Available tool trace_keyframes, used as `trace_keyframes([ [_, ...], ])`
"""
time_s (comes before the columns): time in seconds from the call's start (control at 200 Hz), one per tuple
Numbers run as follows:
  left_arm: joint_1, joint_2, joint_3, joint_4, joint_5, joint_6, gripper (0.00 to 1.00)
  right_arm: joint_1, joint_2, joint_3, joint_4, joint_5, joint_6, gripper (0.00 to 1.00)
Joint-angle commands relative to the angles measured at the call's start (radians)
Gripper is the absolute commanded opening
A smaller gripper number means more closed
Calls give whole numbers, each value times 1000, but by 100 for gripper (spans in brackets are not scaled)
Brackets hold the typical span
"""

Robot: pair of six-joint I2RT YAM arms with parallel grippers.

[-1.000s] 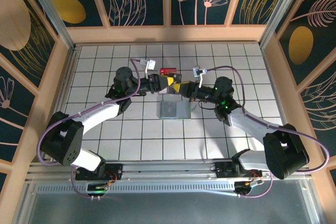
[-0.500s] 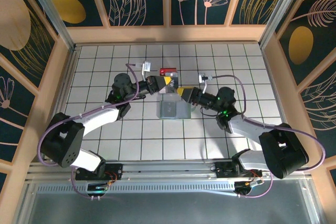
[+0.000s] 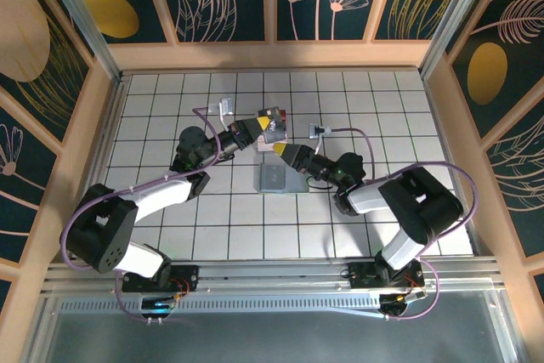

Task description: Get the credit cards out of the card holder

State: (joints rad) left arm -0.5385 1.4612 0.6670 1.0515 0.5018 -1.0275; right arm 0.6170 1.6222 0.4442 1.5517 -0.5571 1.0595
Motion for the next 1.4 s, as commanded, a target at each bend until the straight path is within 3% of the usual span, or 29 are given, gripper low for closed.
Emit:
trace_keyframes([
  [0.0,0,-15,-12,66,-39,-20,0,6,-28,21,153,47,-26,44],
  [0.385,-1,16,-1,93,19,-35,0,0,23,96,144,75,-24,42],
  [0.49,-1,22,-3,95,23,-36,0,-1,27,124,136,57,-28,31],
  [0.626,0,20,0,77,28,-23,0,-8,27,130,118,35,-21,0],
  [0.686,0,7,17,25,37,16,4,-22,7,116,88,31,-26,0],
  [0.826,0,-75,128,-332,14,289,44,-57,-95,120,-175,-15,-130,0],
  [0.901,0,-126,200,-554,-38,472,65,-57,-180,170,-487,-2,-281,0],
  [1.026,0,-181,318,-842,-139,749,84,-43,-278,319,-1028,66,-575,0],
  [1.171,1,-213,432,-1040,-139,1063,99,-37,-289,499,-1464,82,-842,0],
  [1.271,0,-227,476,-1111,-120,1246,99,-19,-270,600,-1664,109,-985,0],
  [1.396,0,-205,534,-1209,-71,1449,94,-8,-268,656,-1769,123,-1080,0],
])
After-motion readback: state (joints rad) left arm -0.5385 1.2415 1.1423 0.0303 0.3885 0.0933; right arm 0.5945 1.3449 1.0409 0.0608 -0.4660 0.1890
